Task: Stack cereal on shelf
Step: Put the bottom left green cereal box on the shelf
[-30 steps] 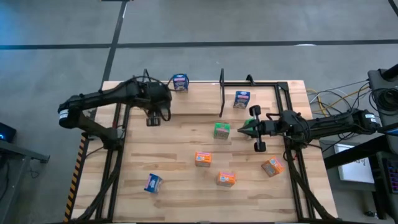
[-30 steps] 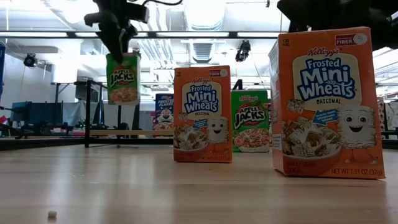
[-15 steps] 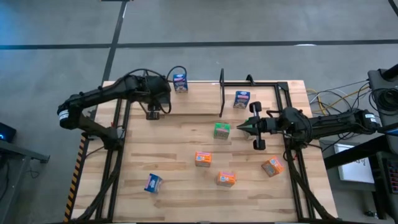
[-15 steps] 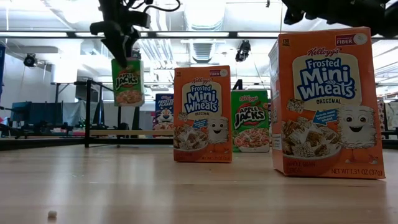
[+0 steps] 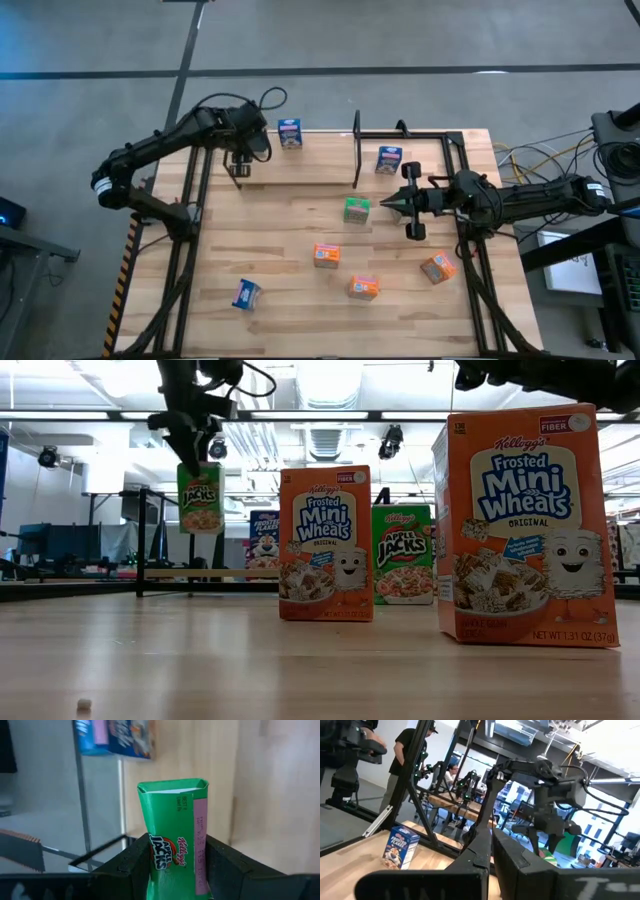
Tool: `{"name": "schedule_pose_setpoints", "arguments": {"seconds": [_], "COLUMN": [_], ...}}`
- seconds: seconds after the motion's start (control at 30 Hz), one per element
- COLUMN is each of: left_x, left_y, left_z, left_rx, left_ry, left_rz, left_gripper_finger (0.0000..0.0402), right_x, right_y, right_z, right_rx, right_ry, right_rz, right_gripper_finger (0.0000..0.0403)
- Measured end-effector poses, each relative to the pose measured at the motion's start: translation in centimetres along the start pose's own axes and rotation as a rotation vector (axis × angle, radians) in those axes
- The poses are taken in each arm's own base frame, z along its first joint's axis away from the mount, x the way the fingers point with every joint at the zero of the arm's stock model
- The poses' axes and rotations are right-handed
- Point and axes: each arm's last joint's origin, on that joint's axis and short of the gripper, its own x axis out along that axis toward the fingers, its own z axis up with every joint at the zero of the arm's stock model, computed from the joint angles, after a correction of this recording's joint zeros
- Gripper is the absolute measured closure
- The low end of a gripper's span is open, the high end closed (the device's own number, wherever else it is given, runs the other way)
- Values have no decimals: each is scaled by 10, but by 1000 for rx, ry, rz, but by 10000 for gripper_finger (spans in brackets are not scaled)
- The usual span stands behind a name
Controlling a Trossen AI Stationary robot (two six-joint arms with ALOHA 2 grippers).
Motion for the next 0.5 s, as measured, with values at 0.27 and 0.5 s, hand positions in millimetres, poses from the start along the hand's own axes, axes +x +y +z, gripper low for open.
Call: {"name": "schedule_pose_setpoints", "arguments": {"seconds": [0.27, 0.5], "left_x": [18, 51], "left_y": [28, 47], "left_z": [-7, -14], "left_rx": [-30, -30], "left_ry": [-77, 14], "left_rz": [-48, -86], "left_gripper_finger": [258, 258], "right_x": [0, 0], "right_y": [0, 0], "right_z": [0, 0], "right_rx": [-15, -24], "right_ry": [2, 7], "right_rz": [1, 4], "right_gripper_finger": [394, 394]}}
